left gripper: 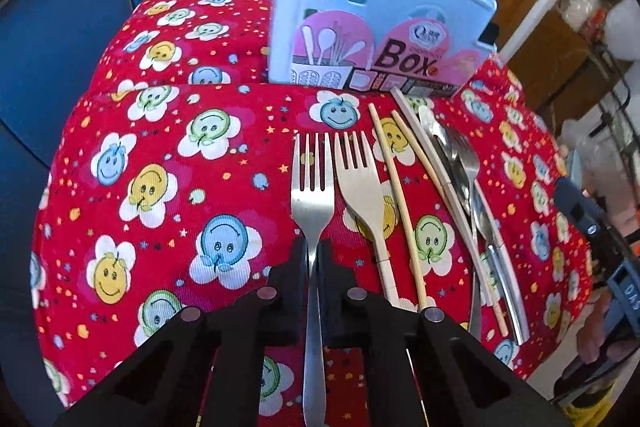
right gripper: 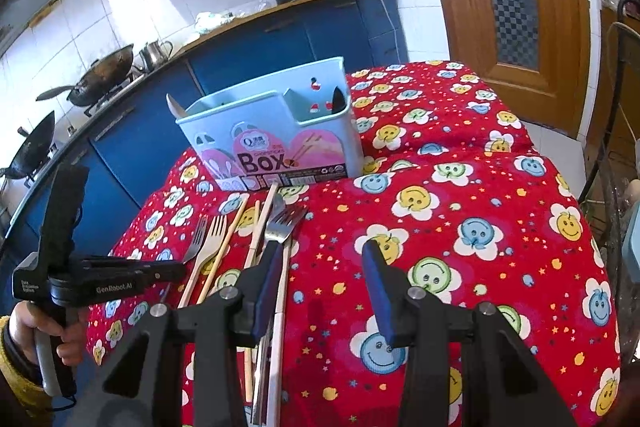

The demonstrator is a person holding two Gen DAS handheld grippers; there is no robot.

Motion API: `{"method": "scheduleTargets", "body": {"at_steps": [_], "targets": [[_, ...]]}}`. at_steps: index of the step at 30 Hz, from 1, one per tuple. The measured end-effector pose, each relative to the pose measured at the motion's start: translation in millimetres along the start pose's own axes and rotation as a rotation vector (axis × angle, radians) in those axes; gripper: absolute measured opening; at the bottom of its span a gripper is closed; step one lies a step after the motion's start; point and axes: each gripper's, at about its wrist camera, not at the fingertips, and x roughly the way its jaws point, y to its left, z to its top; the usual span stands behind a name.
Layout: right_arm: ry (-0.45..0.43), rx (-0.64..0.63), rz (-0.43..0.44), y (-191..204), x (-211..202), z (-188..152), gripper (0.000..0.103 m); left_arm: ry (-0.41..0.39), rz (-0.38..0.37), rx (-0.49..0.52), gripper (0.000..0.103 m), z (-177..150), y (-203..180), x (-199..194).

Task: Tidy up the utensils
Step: 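Grasp the metal fork with left tool while right tool grasps a white chopstick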

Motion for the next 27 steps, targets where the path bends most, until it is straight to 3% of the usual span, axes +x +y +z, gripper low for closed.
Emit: {"method": "scheduleTargets", "body": {"at_steps": [6,14,21,27], "targets": [[0.094,-0.031,-0.005,8.0,13.7,2.4,0.045,-0.068,-0.059,-0.058,0.005,-11.7,18.0,-8.2],[0.239,-0.095,-0.039,16.9,30.7,2.0,0.043,-0.177,-0.072,-0.063,0.005,-20.4,30.4,-28.0],[0.364,-0.130,-0.012,25.7,42.4,-1.9,0.023,-0.246,-0.088,-0.050,0.005,-26.2,30.7,-36.1],[0.430,-0.157,-0.010,32.3,50.6,-1.3,0.017,-0.290,-0.096,-0.045,0.005,-30.5,31.3,-42.7]]}}
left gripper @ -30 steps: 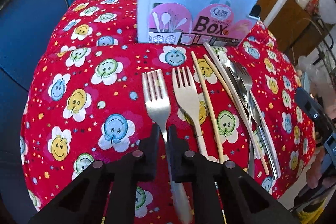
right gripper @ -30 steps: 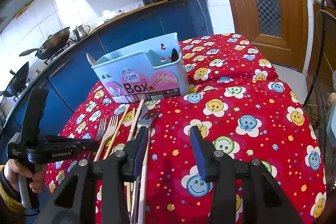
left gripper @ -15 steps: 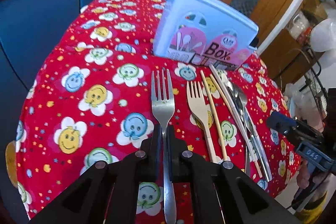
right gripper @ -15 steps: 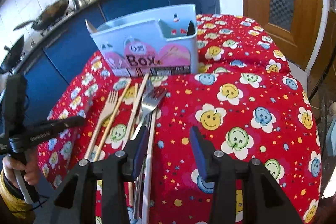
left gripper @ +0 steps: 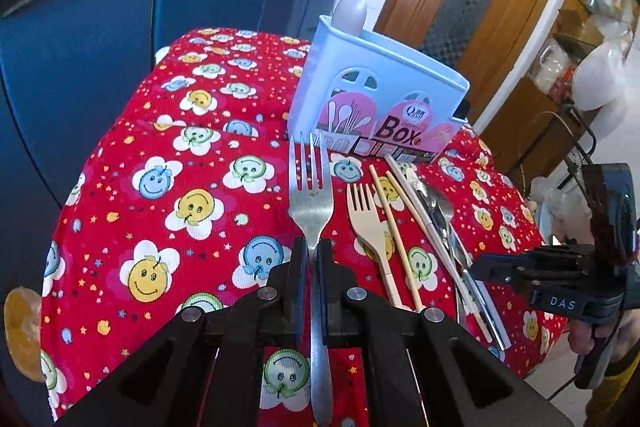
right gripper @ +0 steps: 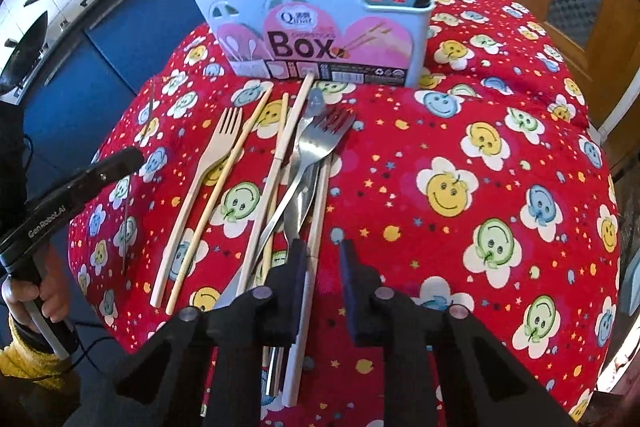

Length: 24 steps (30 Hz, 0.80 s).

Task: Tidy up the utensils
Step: 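Grasp the metal fork with left tool while right tool grasps a white chopstick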

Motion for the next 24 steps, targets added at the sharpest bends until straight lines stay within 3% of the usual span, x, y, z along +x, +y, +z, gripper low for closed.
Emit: {"method": "scheduleTargets", "body": {"at_steps": [16,24], "targets": [[0.166,-0.070,-0.036,10.2,23.4,39.2,0.017,-0.062,0.000,0.018,0.005,2.0,-3.9,-13.3],[0.199,-0.086,-0.021,9.0,31.3,51.1,0.015,-0.086,-0.009,0.029,0.005,3.4,-11.2,-19.0]]}}
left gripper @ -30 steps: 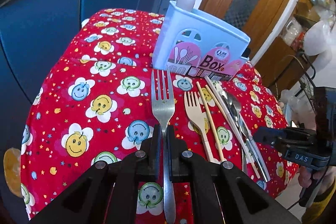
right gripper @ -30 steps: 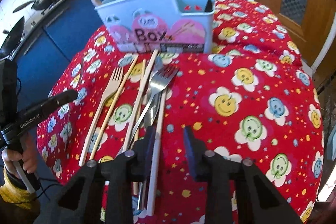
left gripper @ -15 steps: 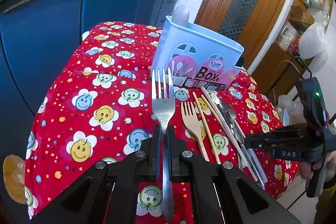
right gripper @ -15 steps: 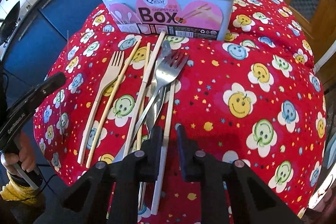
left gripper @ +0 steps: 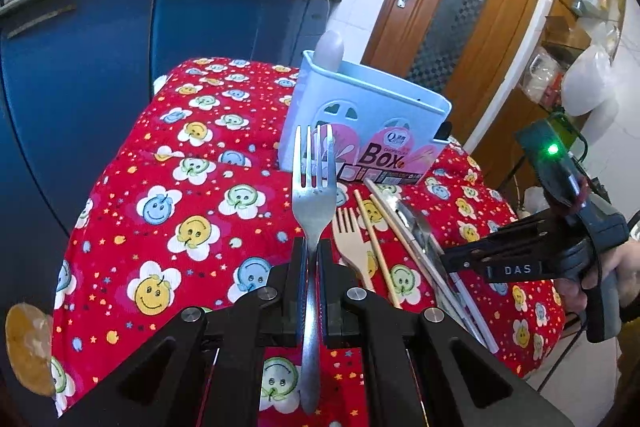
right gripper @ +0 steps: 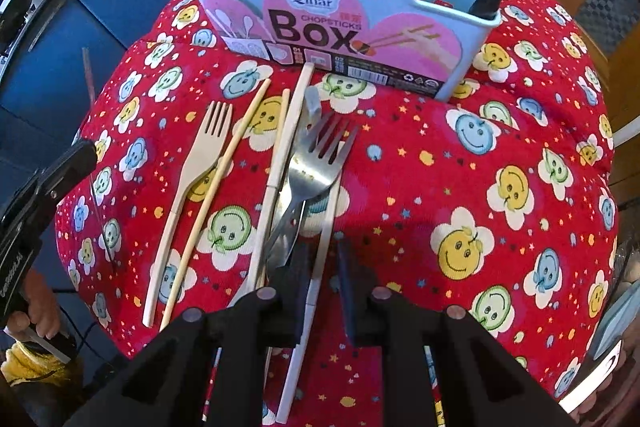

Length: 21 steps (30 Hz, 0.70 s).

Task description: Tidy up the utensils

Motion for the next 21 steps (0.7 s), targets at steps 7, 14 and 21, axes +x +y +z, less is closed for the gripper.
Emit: {"method": "scheduleTargets", "body": {"at_steps": [7,14,21], "targets": [[-0.057,0.055,0.029,-13.8,-10.1,-19.2,0.007,-0.029,-0.027,-0.001,0.005,2.2,-7.6,-6.4],[-0.211,0.143,0.098,-35.7,-39.5,-49.7,0.007,-0.066,-0.054,0.004,0.005,5.2,-14.5,-12.8],[-0.457,0.157,0.108,-38.3,-75.7,-70.2,0.007,-0.117,-0.078,0.020,0.005,12.8,-24.5,-18.2]]}}
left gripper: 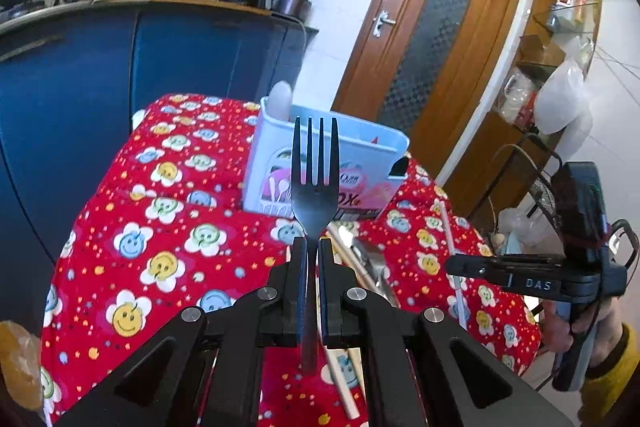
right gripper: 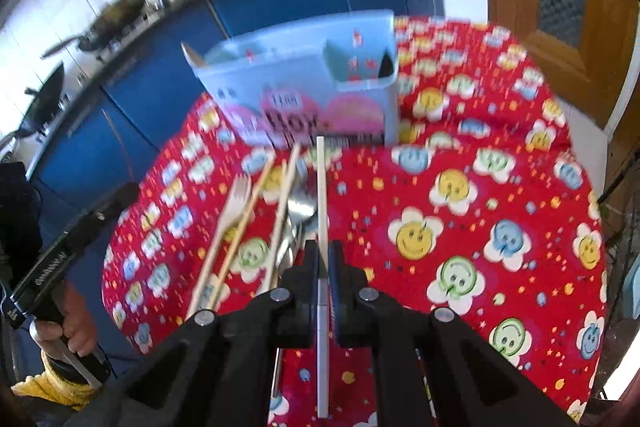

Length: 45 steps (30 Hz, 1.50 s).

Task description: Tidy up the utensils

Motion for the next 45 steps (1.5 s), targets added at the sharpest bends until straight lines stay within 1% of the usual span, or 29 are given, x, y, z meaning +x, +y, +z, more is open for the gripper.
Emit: {"method": "scheduleTargets", "body": {"at_steps": [6,8,12,14,19,23,32,34,39,45], "targets": [[-0.170,-0.036,-0.030,14.5,-15.1,9.3,0.007,-0.036,-0.013,0.001,0.005,11.6,-5.5,-1.6],[-0.213,-0.036,-0.027,17.3,-21.0,12.2,0.007,-0.046,-0.014,0.004,0.005,15.5,-6.8,-1.8],[-0.300,-0.063,-0.049,24.5,-32.5,21.0,0.007,-0.060,-0.012,0.010,0.005,25.1,-9.2,0.5],[-0.327,-0.072,-0.052,26.6,-36.4,24.4,0.007,-0.063,-0.014,0.010,0.005,30.1,-9.7,2.3],[-0.366,-0.072,-0.047,27.2,-41.8,36.7,0.007,-0.088,-0.006,0.036,0.005,51.0,-17.5,5.1],[-0.380,-0.073,-0.049,25.8,-41.6,46.4,0.007,-0.113,0.006,0.059,0.005,70.3,-24.0,6.4],[-0.408,-0.073,-0.061,20.4,-40.4,72.5,0.007,-0.187,0.043,0.089,0.005,128.7,-34.4,13.7],[-0.417,-0.077,-0.070,19.7,-39.6,79.6,0.007,-0.196,0.055,0.096,0.005,137.1,-35.8,17.8],[-0.455,-0.082,-0.090,17.7,-37.6,96.7,0.007,-0.209,0.080,0.104,0.005,150.2,-36.1,32.2],[-0.510,-0.094,-0.117,17.9,-28.6,118.4,0.007,-0.209,0.117,0.117,0.005,149.1,-31.2,54.2]]}}
